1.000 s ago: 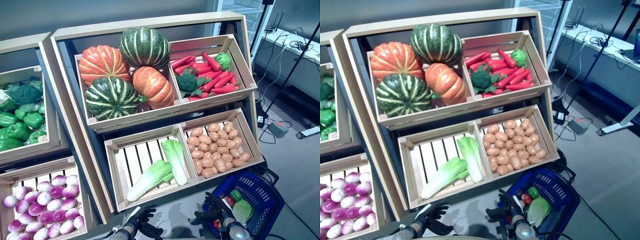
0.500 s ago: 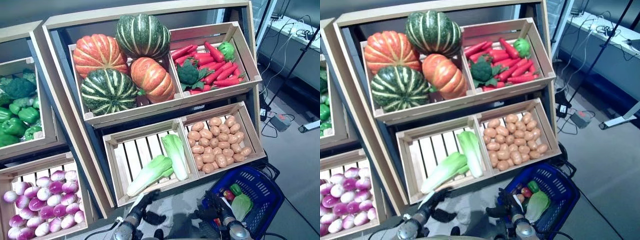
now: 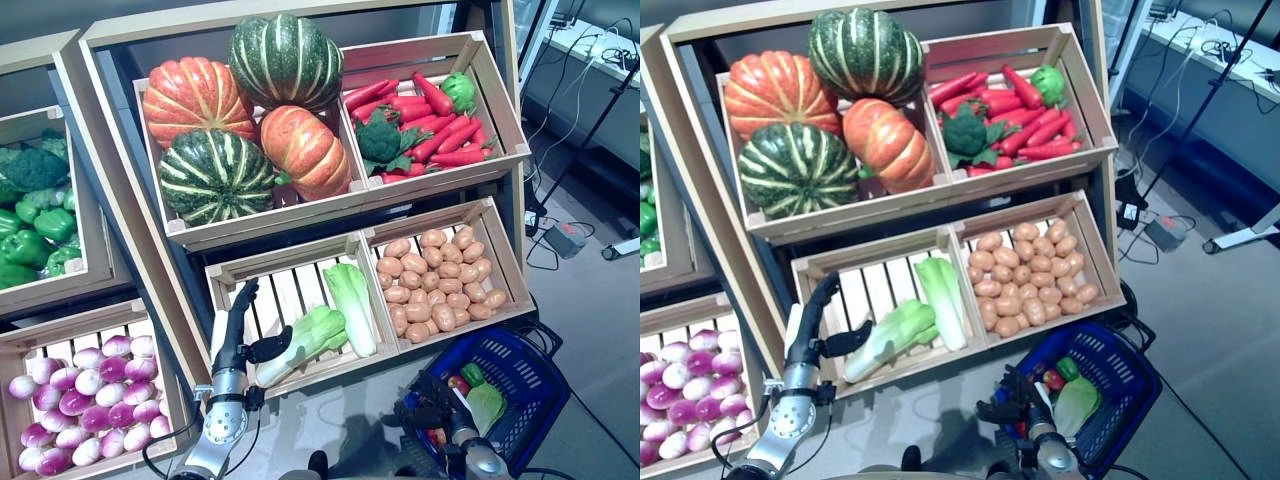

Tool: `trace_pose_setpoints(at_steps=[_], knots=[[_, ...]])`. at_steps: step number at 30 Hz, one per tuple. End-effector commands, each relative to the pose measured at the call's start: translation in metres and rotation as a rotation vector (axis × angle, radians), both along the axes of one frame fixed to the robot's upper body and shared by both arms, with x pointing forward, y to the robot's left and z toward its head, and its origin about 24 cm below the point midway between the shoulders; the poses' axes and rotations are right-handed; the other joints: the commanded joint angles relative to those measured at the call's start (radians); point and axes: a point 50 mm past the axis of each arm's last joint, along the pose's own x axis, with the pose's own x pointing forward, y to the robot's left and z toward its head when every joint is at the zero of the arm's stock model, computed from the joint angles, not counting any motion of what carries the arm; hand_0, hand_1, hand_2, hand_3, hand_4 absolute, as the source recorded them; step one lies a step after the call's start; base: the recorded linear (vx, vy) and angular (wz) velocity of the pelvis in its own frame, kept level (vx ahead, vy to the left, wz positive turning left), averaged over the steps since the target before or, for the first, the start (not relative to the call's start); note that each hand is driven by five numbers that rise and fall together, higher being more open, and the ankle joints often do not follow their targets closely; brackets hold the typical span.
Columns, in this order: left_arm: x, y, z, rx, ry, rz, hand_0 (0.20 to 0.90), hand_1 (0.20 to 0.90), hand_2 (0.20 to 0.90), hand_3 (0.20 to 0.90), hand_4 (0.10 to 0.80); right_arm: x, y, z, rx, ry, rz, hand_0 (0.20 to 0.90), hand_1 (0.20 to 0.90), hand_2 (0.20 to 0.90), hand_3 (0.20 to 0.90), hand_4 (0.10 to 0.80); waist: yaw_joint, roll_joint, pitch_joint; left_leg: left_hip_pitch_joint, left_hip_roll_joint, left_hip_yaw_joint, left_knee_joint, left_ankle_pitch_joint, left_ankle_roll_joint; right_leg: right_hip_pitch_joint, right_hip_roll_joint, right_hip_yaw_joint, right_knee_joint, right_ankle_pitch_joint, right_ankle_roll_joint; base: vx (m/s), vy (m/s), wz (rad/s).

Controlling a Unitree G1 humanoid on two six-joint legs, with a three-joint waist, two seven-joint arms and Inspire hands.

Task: Put vegetables into the basket

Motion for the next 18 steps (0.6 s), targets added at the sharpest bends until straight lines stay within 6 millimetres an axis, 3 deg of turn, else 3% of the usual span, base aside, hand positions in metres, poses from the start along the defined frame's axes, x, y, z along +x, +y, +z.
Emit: trace_pose_setpoints(at_steps=[1,8,15,18], knots=[[0.026,0.018,0.033,0.112,-0.185,0.110,0.900,0.900,0.900,0.900,0.800,0.031,0.007,0.027,0.042,-0.196,-0.010,0.900,0.900,0.900,0.900,0.800,-0.021,-0.037,0.007,0.062,-0.022,0.082,0.009,-0.133,0.007,0.040,0.001,0.050,0.007,-0.049,-0.050,0.088,0.023,-0.15],[0.030,0.030,0.021,0.205,-0.082,0.233,0.900,0.900,0.900,0.900,0.800,0.037,0.003,0.036,0.027,-0.240,-0.021,0.900,0.900,0.900,0.900,0.800,-0.047,-0.033,0.028,0.060,-0.021,0.102,0.009,-0.120,0.009,0.024,-0.002,0.066,0.014,-0.046,-0.052,0.041,0.036,-0.12],[0.068,0.029,0.040,0.187,-0.119,0.286,0.900,0.900,0.900,0.900,0.800,0.072,-0.011,0.061,-0.015,-0.360,-0.028,0.900,0.900,0.900,0.900,0.800,-0.073,-0.021,0.140,-0.109,-0.019,0.118,0.203,-0.134,0.002,-0.169,-0.032,0.101,0.248,-0.106,-0.071,-0.156,0.080,-0.18],[0.072,0.037,0.042,0.162,-0.098,0.303,0.900,0.900,0.900,0.900,0.800,0.076,-0.018,0.064,-0.019,-0.371,-0.040,0.900,0.900,0.900,0.900,0.800,-0.082,-0.022,0.164,-0.140,-0.015,0.131,0.256,-0.149,0.001,-0.196,-0.039,0.116,0.286,-0.119,-0.071,-0.066,0.056,-0.18]])
